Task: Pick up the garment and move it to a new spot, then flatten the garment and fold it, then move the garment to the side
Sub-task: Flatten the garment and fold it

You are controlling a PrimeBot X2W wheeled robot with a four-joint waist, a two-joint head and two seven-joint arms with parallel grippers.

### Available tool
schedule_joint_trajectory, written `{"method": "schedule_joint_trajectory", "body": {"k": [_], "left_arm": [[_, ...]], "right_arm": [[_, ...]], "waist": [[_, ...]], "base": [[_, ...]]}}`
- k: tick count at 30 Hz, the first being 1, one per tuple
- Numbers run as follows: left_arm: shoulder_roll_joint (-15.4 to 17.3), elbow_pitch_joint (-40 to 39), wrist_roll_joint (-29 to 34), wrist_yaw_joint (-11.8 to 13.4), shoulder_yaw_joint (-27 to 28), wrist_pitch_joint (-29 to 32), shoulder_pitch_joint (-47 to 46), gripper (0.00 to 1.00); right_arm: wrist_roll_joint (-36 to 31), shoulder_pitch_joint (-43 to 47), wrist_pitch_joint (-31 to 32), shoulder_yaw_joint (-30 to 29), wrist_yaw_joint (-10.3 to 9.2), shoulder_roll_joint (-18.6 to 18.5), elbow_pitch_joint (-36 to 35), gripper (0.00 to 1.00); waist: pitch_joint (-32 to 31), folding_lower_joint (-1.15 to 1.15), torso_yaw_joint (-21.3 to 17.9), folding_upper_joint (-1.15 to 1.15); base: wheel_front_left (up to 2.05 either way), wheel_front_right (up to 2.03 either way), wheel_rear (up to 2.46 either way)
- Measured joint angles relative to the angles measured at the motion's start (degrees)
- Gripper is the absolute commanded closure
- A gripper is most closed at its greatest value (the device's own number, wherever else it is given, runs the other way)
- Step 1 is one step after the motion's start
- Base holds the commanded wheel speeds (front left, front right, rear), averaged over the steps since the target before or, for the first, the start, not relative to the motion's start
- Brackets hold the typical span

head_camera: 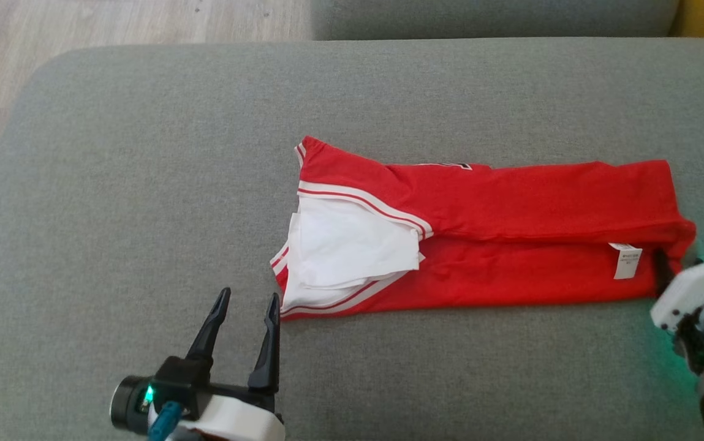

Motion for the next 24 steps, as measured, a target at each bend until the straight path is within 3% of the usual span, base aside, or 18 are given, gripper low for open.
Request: {"method": "schedule_joint_trajectory", "body": {"k": [1, 2, 3, 5, 11, 17, 24], "left_arm": [[-0.01, 0.03, 0.00, 0.00, 0.11, 0.00, 0.01, 0.00], [-0.01, 0.10, 0.00, -0.01, 0.18, 0.00, 0.00, 0.00], [-0.04, 0.13, 0.00, -0.01, 0.21, 0.00, -0.01, 0.00], [-0.09, 0.16, 0.00, -0.04, 0.29, 0.00, -0.02, 0.00], [-0.14, 0.18, 0.59, -0.52, 0.76, 0.00, -0.01, 0.00], [-0.18, 0.38, 0.94, -1.01, 1.44, 0.00, -0.01, 0.00], [-0.19, 0.85, 0.90, -1.02, 1.37, 0.00, 0.06, 0.00]], "right_arm": [[0.02, -0.45, 0.34, 0.45, 0.00, 0.23, 0.19, 0.11], [0.24, -0.82, 1.01, 1.35, 0.00, 0.40, 0.15, 0.28], [1.02, -1.12, 1.64, 2.13, 0.00, 0.67, 0.11, 0.56], [2.70, -1.45, 2.29, 3.69, 0.00, 1.05, 0.00, 1.00], [3.96, -1.38, 0.15, 5.66, 0.01, -0.27, -0.10, 1.00], [3.87, -1.81, -1.90, 5.98, 0.01, -5.48, -0.55, 1.00], [3.81, -2.73, -2.63, 7.80, 0.01, -6.45, -7.69, 1.00]], "waist": [[0.06, 0.00, -0.06, 0.00], [0.07, 0.00, -0.14, 0.00], [0.01, 0.00, -0.27, 0.00], [-0.25, 0.00, -0.61, 0.00], [-0.84, 0.00, -2.16, 0.00], [-1.27, 0.00, -3.96, 0.00], [-2.94, 0.00, -5.24, 0.00]], "base": [[0.00, 0.00, 0.00], [0.00, 0.00, 0.00], [0.00, 0.00, 0.00], [0.00, 0.00, 0.00], [0.00, 0.00, 0.00], [0.00, 0.00, 0.00], [0.00, 0.00, 0.00]]}}
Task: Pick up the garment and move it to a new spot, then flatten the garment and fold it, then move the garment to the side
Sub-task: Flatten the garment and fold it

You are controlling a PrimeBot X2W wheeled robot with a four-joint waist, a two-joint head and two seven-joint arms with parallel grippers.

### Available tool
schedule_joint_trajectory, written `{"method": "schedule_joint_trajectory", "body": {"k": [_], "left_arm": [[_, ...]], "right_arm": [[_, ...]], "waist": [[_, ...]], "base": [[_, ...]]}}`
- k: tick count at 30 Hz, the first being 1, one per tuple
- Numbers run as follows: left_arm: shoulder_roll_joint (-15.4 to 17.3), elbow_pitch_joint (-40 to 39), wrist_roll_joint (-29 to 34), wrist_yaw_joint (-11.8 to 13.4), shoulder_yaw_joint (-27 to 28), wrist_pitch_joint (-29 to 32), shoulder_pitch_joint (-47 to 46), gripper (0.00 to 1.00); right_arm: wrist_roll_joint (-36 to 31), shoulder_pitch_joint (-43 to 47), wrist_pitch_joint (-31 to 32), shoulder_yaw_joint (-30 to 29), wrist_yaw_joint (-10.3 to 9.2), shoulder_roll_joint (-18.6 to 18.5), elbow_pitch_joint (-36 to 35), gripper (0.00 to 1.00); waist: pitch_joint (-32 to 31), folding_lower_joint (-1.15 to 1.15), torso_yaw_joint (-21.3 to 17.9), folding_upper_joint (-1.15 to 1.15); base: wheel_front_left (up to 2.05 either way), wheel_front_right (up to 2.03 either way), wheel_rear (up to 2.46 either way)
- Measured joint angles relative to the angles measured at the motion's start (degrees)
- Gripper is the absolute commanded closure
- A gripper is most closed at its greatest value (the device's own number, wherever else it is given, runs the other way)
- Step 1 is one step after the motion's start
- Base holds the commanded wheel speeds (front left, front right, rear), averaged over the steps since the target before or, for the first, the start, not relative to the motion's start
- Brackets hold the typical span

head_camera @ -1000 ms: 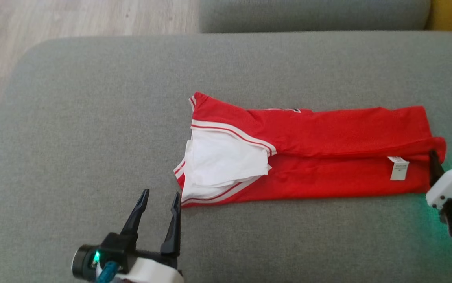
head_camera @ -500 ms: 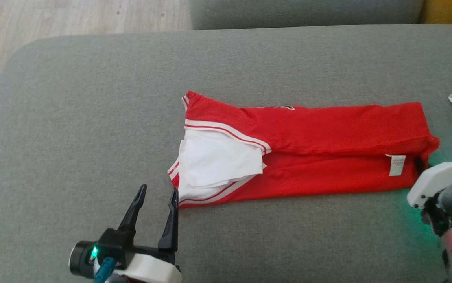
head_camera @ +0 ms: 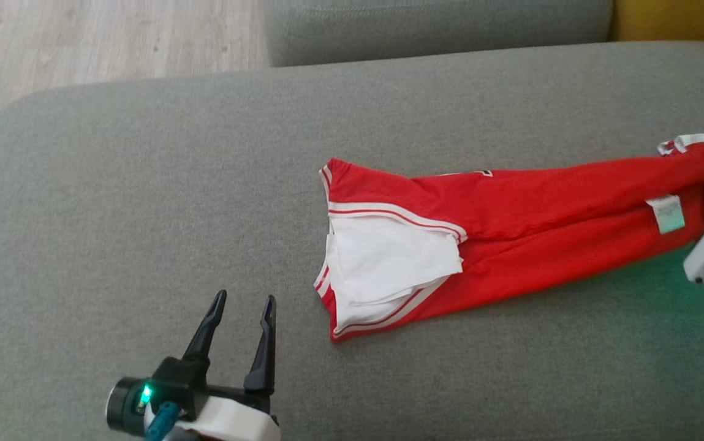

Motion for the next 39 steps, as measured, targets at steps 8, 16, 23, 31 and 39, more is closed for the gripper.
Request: {"method": "schedule_joint_trajectory", "body": {"k": [8, 16, 23, 31, 39], "left_arm": [[-0.01, 0.69, -0.01, -0.48, -0.65, 0.00, 0.32, 0.00], [-0.01, 1.46, 0.00, -0.99, -0.87, -0.01, 1.22, 0.00], [0.00, 1.76, -0.09, -1.19, -1.66, 0.00, 1.43, 0.00], [0.00, 1.83, -0.10, -1.12, -1.97, 0.00, 1.33, 0.00], [-0.01, 1.82, -0.52, -1.05, -2.31, 0.00, 1.19, 0.00]], "right_arm": [[1.86, 4.13, -0.90, 5.46, 0.00, 2.89, -13.52, 1.00], [1.60, 7.37, 2.89, 12.61, 0.00, 10.89, -25.03, 1.00], [2.14, 7.36, 5.81, 19.30, 0.00, 16.16, -25.80, 1.00], [3.92, 7.15, 6.64, 27.17, -0.01, 17.59, -19.54, 1.00], [8.35, 6.21, -1.32, 31.94, -0.01, 17.85, -17.06, 0.00]], "waist": [[-2.33, 0.00, 1.19, 0.00], [-3.85, 0.00, 4.42, 0.00], [-3.81, 0.00, 7.45, 0.00], [-2.85, 0.00, 8.78, 0.00], [-2.42, 0.00, 7.79, 0.00]], "base": [[0.00, 0.00, 0.00], [0.00, 0.00, 0.00], [0.00, 0.00, 0.00], [0.00, 0.00, 0.00], [0.00, 0.00, 0.00]]}}
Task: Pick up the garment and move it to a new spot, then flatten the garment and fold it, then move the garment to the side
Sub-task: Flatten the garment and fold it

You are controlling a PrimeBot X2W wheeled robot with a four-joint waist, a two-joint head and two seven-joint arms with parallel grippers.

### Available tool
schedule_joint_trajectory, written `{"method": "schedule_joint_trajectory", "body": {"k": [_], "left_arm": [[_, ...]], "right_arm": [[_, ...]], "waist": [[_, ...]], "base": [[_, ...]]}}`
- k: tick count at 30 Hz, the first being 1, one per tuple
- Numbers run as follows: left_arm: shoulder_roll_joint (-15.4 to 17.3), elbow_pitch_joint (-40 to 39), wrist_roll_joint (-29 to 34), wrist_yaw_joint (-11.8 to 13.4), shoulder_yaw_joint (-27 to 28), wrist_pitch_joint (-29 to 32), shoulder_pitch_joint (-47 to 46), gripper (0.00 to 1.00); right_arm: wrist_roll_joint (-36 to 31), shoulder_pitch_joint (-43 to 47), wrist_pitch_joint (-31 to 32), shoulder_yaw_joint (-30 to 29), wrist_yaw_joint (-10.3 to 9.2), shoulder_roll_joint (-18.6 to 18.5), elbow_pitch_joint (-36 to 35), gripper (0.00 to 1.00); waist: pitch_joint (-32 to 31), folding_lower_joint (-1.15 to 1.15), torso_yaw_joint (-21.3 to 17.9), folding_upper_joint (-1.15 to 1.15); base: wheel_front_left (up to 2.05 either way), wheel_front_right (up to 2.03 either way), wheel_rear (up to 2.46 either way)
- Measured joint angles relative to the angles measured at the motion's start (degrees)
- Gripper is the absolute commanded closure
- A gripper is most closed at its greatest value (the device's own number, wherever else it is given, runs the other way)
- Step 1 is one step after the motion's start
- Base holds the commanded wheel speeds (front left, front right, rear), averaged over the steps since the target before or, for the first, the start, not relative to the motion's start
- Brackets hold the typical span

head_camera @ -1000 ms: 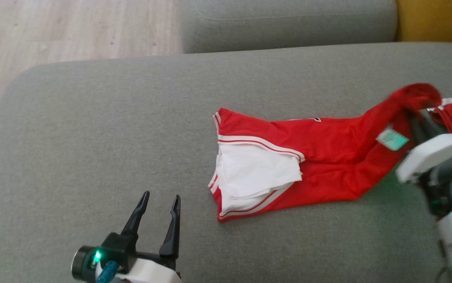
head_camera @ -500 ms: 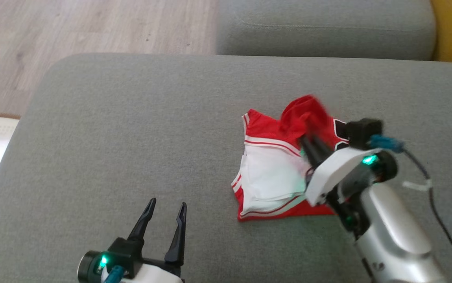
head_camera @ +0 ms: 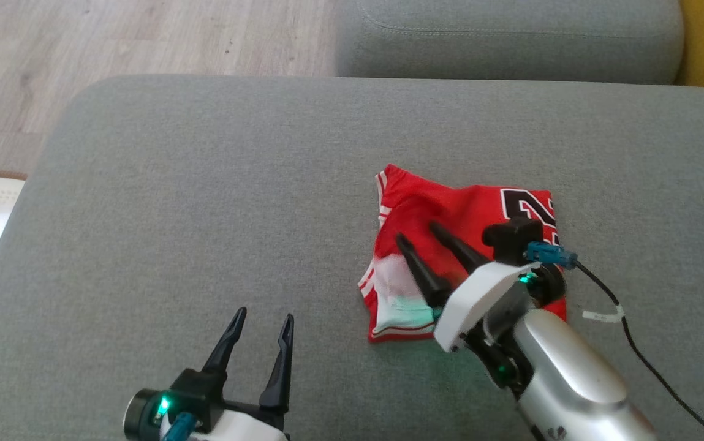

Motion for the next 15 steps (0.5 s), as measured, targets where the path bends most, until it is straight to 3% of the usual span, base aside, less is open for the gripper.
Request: {"method": "schedule_joint_trajectory", "body": {"k": [5, 11, 15], "left_arm": [[0.00, -0.10, 0.00, 0.23, 0.01, 0.00, -0.11, 0.00], [0.00, -0.53, -0.16, 0.68, 0.24, 0.00, -0.11, 0.00], [0.00, -0.70, -0.16, 0.77, 0.77, 0.00, -0.10, 0.00]], "right_arm": [[5.71, -0.25, -7.17, 2.87, 0.00, -0.80, -4.87, 0.00], [4.89, 2.86, -13.01, -1.37, 0.00, -8.98, -6.95, 0.00], [1.41, 7.42, -15.38, -5.11, 0.00, -12.27, -7.40, 0.00]], "waist": [[0.15, 0.00, -0.90, 0.00], [0.25, 0.00, -1.92, 0.00], [0.03, 0.00, -2.74, 0.00]], "base": [[0.00, 0.00, 0.00], [0.00, 0.00, 0.00], [0.00, 0.00, 0.00]]}}
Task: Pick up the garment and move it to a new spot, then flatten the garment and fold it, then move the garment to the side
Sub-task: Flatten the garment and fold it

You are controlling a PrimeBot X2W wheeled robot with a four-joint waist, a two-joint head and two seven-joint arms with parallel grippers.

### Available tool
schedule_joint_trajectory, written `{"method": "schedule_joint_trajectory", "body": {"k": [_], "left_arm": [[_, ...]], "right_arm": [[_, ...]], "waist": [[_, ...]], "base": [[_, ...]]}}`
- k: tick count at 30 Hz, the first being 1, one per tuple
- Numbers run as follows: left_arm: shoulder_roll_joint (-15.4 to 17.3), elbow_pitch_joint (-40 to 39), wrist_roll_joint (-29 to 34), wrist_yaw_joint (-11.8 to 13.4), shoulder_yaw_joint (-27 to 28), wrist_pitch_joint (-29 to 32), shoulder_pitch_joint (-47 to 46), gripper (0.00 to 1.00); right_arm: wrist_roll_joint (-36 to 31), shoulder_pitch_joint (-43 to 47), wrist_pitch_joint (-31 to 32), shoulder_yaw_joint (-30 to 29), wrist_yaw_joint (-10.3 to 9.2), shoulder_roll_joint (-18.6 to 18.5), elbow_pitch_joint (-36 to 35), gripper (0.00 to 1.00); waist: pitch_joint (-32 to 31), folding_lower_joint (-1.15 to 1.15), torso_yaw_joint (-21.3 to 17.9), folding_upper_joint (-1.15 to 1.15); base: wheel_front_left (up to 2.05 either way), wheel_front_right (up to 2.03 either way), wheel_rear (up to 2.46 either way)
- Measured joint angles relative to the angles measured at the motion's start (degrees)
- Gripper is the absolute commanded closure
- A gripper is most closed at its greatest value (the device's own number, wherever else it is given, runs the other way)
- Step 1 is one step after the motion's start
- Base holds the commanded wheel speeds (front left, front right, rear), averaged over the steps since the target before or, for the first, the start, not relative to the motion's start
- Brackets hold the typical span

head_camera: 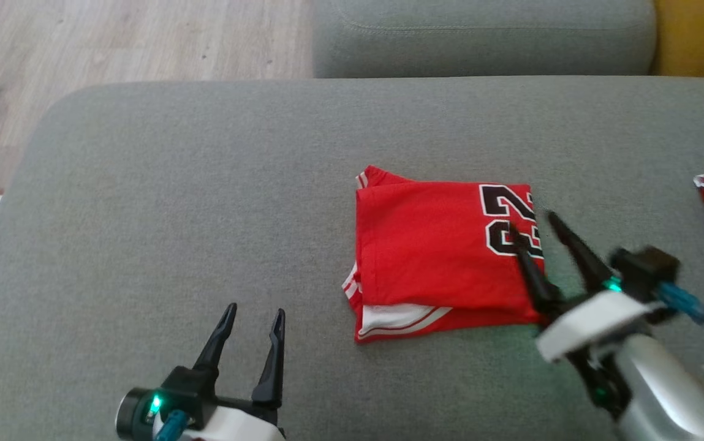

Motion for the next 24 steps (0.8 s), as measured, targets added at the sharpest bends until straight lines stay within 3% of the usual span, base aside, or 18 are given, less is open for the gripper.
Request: {"method": "schedule_joint_trajectory", "body": {"k": [8, 14, 24], "left_arm": [[0.00, -0.27, 0.00, 0.99, 2.27, 0.00, 0.87, 0.00], [-0.01, -1.76, -0.21, 1.71, 3.54, 0.00, 1.91, 0.00], [0.00, -1.44, 0.36, 1.98, 5.00, 0.00, 6.30, 0.00]], "right_arm": [[-6.21, 7.04, -1.99, -9.12, 0.00, -0.54, -1.82, 0.00], [-12.10, 13.87, -2.14, -16.64, 0.00, 3.80, -9.66, 0.00], [-16.37, 23.80, -2.14, -17.97, 0.00, 7.38, -12.34, 0.00]], "waist": [[-2.04, 0.00, -2.25, 0.00], [-3.40, 0.00, -3.17, 0.00], [-6.64, 0.00, -2.50, 0.00]], "base": [[0.00, 0.00, 0.00], [0.00, 0.00, 0.00], [0.00, 0.00, 0.00]]}}
